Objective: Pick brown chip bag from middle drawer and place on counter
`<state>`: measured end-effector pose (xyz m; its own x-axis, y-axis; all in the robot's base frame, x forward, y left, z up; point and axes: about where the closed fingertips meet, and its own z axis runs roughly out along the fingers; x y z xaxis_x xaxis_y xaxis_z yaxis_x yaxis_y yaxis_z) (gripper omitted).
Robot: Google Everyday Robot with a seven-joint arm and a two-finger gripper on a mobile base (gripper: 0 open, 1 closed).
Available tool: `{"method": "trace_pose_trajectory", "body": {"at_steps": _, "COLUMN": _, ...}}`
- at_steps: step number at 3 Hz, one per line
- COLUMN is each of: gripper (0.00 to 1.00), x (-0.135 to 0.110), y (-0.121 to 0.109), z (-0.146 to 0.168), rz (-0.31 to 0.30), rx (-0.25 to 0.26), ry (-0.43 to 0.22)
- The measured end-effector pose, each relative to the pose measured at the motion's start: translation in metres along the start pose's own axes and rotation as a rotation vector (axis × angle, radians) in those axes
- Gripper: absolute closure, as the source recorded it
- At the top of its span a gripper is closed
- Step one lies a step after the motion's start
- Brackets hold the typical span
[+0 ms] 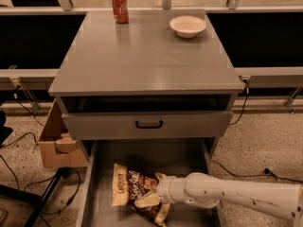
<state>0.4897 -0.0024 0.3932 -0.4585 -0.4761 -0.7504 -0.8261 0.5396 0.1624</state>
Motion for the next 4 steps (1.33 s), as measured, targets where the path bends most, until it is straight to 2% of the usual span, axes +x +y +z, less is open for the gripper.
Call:
{"method": "trace_pose_trajectory", "body": {"at_steps": 1, "gripper": 0.41, "x": 0.007, "y": 0.009, "z": 0.011, "rz": 0.011, "rx": -0.026, "ry": -0.019}}
{"method": "trace_pose_trajectory", "body": {"at_steps": 2, "gripper": 0.64, "x": -0.009, "y": 0.034, "z": 0.0, "rz": -0.038, "rx": -0.058, "ry": -0.075}}
{"method": "trace_pose_trajectory", "body": {"at_steps": 3, "gripper": 0.88, "x": -0.038, "y": 0.061, "z": -0.018, "rz": -0.101, "rx": -0.088, "ry": -0.152}}
{"method": "trace_pose_trajectory", "body": {"at_steps": 4, "gripper": 1.0, "x": -0.067, "y": 0.085, "z": -0.043, "rz": -0.159, "rx": -0.13, "ry": -0.226}}
